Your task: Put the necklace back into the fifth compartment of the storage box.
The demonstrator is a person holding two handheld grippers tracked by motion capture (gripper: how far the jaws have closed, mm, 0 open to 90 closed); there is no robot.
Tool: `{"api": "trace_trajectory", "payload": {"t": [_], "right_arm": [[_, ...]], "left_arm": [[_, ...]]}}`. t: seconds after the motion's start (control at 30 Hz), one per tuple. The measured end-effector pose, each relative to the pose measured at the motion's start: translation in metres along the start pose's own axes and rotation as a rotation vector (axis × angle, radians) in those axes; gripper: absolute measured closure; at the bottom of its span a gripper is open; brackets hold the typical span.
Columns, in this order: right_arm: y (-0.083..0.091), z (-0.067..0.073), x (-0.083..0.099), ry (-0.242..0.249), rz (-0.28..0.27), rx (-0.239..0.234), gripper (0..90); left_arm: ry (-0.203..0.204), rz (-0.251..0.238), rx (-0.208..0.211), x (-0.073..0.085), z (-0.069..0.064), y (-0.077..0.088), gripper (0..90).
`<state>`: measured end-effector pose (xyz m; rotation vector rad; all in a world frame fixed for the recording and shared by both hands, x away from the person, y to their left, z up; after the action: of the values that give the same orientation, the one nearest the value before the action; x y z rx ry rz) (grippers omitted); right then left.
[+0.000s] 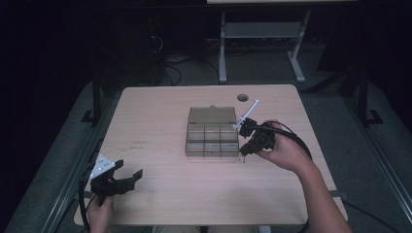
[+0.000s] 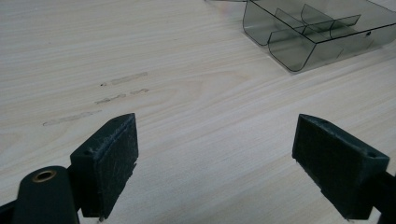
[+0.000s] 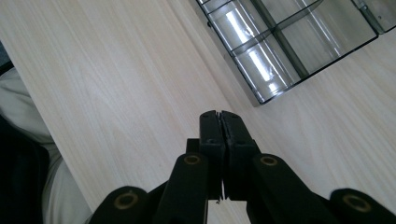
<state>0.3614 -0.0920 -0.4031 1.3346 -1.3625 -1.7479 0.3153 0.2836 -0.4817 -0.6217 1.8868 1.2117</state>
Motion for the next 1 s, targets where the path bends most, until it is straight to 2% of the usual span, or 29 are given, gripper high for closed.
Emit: {"api": "trace_trajectory", "payload": {"t": [0.43,0.8,1.0], "right_arm": [[0.002,-0.004,-0.02,0.008,-0.03,-0.005,87.8],[-0.002,-0.006,-0.041,0.038,-0.017,-0.009,87.8],[-0.006,-0.011,-0.05,0.03,-0.007,-0.015,87.8]], "left_arm": [[-0.01,0.005,0.003,0.0,-0.001,-0.001,14.1],[-0.003,0.002,0.003,0.0,0.0,-0.001,14.1],[-0.007,0.009,0.003,0.001,0.0,-0.001,14.1]]}}
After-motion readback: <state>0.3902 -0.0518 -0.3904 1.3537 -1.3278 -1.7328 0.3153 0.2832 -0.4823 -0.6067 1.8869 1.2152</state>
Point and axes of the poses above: each handheld gripper's, and its own axes: y roughly backward along the jaws, x roughly out of its underside, z roughly to its left, the point moved 8 cm from there along -y, roughly forward along the jaws, and after that the axes turned 11 degrees about y, right-handed, at the moved point
